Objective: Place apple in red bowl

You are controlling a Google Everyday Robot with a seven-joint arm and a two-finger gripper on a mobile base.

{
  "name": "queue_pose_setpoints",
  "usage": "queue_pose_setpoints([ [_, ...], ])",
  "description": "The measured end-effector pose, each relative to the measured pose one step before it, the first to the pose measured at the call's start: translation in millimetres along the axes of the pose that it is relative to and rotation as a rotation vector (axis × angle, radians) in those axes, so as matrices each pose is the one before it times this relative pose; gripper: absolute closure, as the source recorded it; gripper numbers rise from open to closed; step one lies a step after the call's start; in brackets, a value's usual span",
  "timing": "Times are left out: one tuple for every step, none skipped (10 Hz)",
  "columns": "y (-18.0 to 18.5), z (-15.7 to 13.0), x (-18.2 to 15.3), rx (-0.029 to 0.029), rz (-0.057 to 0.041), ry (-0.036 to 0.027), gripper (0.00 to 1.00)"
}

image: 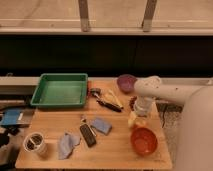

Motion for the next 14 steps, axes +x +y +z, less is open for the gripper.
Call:
queue_pose_setpoints([
  [2.30, 6.01, 2.17, -0.00623, -0.00341, 0.01571, 0.22],
  [0.61, 3.40, 1.45, -0.00275, -0.00003, 0.00856, 0.22],
  [1.53, 3.51, 0.77, -0.00254, 0.00152, 0.00807, 0.24],
  [0.90, 2.64, 1.11, 0.00248, 0.00414, -0.00023, 0.32],
  [0.95, 2.12, 1.76, 0.00332, 0.00035, -0.00075, 0.42],
  [2.87, -0.98, -0.96, -0.00016, -0.00259, -0.00911, 0.52],
  [0.77, -0.73, -0.31, 0.00370, -0.00513, -0.00565, 0.60],
  [1.11, -0.99, 0.05, 0.00227, -0.00542, -0.00710, 0.72],
  [1.10, -1.33, -0.37, -0.00059, -0.00261, -0.00605, 0.82],
  [-0.50, -0.87, 0.30, -0.00064, 0.00100, -0.00490, 0.90],
  [-1.88, -4.55, -0.89, -0.00019, 0.00289, -0.01352, 0.98],
  [-2.36, -6.46, -1.86, 0.00009, 0.00026, -0.01849, 1.00],
  [-3.96, -11.35, -2.21, 0.00233, 0.00071, -0.02368, 1.00],
  [-5.75, -14.40, -2.41, 0.00985, 0.00339, -0.02417, 1.00],
])
